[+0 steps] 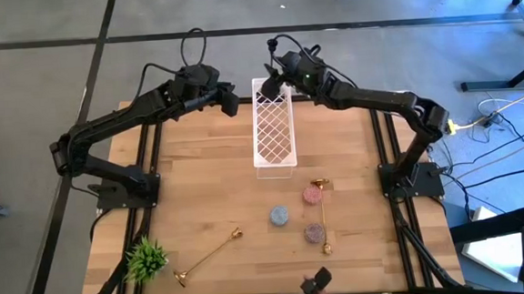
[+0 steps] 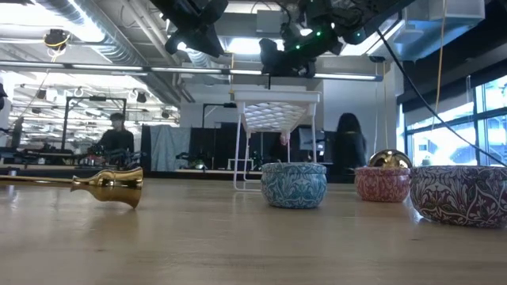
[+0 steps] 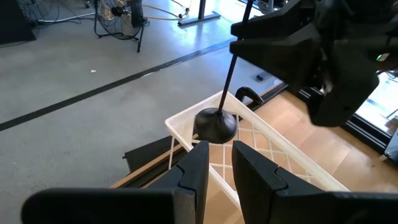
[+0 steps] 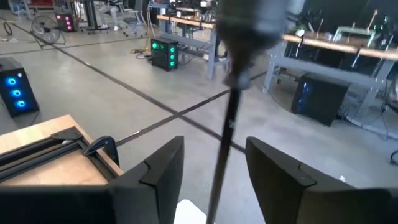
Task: Pick & Place candle stick holders
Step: Put the black candle holder on the shelf, then put the blue scented candle on the shelf
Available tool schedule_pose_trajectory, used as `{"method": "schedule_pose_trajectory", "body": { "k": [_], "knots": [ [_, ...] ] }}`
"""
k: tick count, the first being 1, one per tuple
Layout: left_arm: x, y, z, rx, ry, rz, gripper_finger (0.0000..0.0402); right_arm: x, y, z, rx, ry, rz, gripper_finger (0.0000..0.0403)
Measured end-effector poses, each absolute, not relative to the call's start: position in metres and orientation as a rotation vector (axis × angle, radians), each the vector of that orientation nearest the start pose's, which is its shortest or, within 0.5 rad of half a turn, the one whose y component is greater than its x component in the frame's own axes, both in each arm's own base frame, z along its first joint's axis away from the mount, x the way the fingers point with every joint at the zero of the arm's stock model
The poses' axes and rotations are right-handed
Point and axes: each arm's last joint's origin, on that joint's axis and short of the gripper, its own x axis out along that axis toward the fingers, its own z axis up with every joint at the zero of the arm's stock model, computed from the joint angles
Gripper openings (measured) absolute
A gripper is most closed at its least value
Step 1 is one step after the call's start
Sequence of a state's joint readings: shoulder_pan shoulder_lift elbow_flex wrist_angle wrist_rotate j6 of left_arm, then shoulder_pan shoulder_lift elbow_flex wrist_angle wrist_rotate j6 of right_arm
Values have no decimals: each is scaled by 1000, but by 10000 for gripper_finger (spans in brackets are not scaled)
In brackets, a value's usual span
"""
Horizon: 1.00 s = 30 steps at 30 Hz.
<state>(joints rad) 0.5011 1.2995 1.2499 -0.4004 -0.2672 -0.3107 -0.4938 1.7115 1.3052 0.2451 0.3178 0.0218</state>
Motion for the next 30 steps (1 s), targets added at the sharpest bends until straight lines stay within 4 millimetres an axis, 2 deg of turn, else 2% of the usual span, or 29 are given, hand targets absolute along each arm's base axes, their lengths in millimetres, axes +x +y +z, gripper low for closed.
{"method": "schedule_pose_trajectory", "body": {
  "k": [12,20,30],
  "knots": [
    [245,142,365,-343,329,818,65,348,-189,304,140,204,-748,177],
    [247,139,365,-350,329,802,65,348,-176,306,91,263,-761,177],
    [250,135,365,-348,322,789,65,347,-172,300,60,334,-836,177]
  ]
}}
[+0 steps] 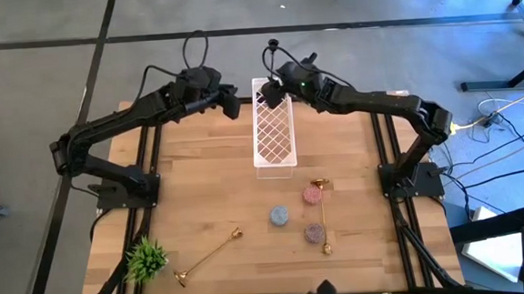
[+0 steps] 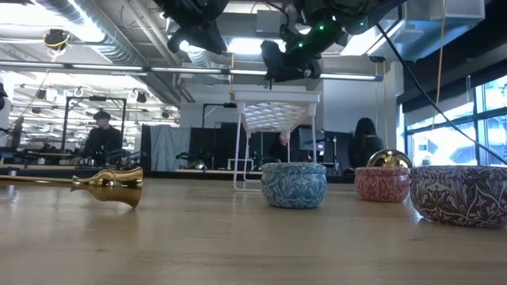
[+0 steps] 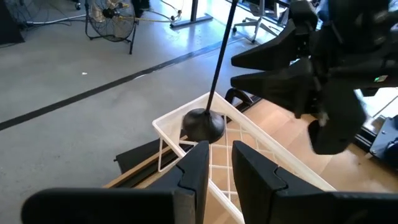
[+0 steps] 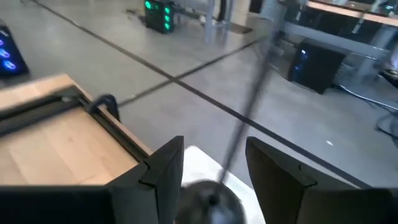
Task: Pick & Place candle stick holders
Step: Put the blue scented candle on the shelf
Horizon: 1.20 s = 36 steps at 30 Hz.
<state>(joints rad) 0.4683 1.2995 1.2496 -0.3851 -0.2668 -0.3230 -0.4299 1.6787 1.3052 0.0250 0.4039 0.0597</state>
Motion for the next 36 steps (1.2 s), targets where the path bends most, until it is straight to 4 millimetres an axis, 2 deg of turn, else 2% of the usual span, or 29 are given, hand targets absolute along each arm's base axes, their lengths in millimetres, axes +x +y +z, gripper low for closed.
{"method": "schedule_pose_trajectory", "body": {
  "k": [4,11,17,23,30,36],
  "knots": [
    [250,134,365,-351,321,786,65,341,-168,298,91,406,-843,177],
    [249,133,361,-357,381,699,65,313,-146,316,127,547,-746,177],
    [248,130,355,-360,467,607,65,284,-115,334,194,663,-459,177],
    [247,129,354,-371,478,605,65,262,-82,344,296,755,-182,177],
    [250,126,355,-479,437,624,65,242,-48,348,297,873,-63,177],
    [260,101,355,-603,417,568,65,221,-23,353,290,964,47,177]
  ]
}}
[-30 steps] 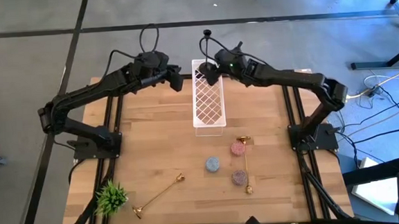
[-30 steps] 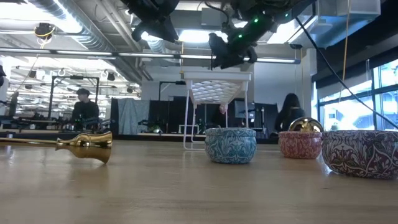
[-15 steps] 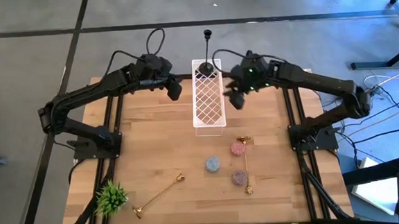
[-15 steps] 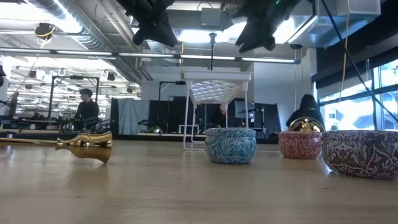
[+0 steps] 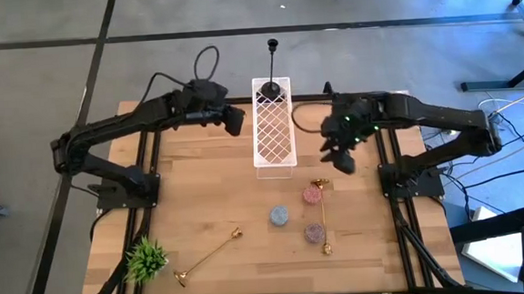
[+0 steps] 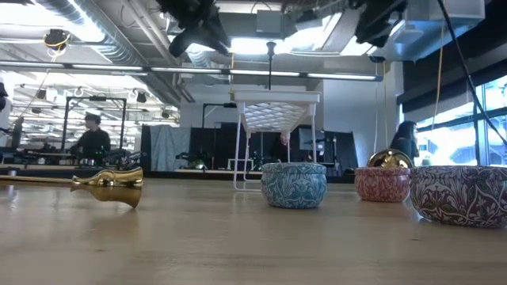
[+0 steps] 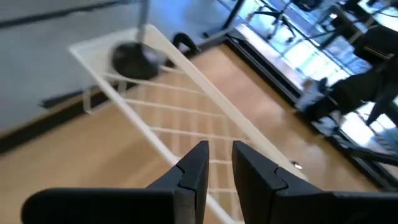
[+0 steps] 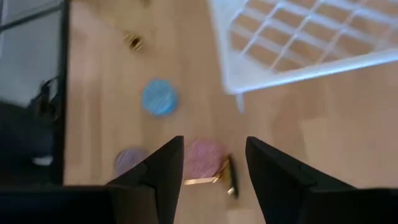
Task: Pick & Place candle stick holders
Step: Put the blue scented candle on the shelf
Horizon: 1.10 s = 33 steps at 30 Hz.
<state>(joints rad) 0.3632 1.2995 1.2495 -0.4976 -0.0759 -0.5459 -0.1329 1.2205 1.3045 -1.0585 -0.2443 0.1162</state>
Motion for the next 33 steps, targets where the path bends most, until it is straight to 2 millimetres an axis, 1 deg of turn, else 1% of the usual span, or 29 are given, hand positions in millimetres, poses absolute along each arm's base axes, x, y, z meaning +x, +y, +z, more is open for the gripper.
{"method": "schedule_pose_trajectory", "body": {
  "k": [5,11,14,17,23,27,30,33],
  "knots": [
    [271,68,355,-608,431,498,65,206,-1,356,242,1016,93,177],
    [284,23,355,-593,408,459,65,195,26,361,255,1025,104,177],
    [288,3,349,-588,431,442,65,192,44,362,278,1016,90,177],
    [291,-14,346,-603,445,411,65,189,68,364,296,972,60,177],
    [297,-49,335,-600,507,324,65,193,121,359,362,849,-28,177],
    [300,-74,324,-552,564,265,65,201,154,341,389,874,-54,177],
    [304,-94,316,-561,567,252,65,207,171,335,432,859,-34,177],
    [313,-113,305,-587,567,214,70,208,184,333,457,842,-2,177]
  ]
}}
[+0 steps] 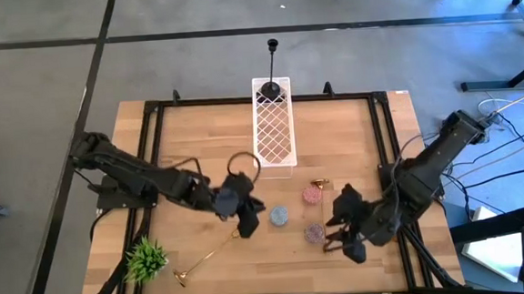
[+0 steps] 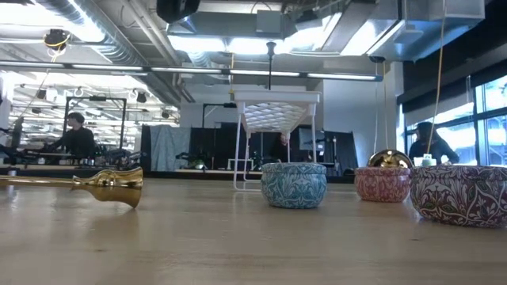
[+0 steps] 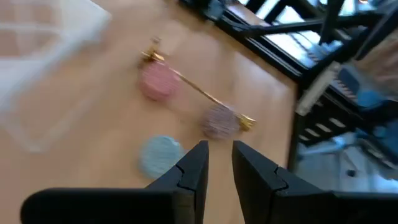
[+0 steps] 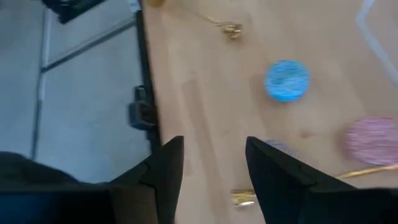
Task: Pick & Place candle stick holders
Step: Put the blue scented candle on the shelf
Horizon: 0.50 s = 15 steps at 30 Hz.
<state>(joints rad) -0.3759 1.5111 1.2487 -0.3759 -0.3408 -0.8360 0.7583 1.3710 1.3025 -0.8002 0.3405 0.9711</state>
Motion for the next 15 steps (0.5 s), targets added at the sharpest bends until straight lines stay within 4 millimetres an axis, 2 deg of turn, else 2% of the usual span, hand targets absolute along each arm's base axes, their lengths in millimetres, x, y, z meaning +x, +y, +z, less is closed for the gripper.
{"method": "schedule_pose_trajectory", "body": {
  "k": [5,9,11,15],
  "knots": [
    [339,-138,272,-644,641,67,94,200,193,332,457,839,3,172],
    [362,-147,245,-630,703,2,132,187,191,334,415,851,-12,160],
    [373,-148,236,-609,738,14,152,175,184,340,393,860,-23,153],
    [390,-145,234,-535,767,20,190,152,174,348,332,866,-27,140]
  ]
}}
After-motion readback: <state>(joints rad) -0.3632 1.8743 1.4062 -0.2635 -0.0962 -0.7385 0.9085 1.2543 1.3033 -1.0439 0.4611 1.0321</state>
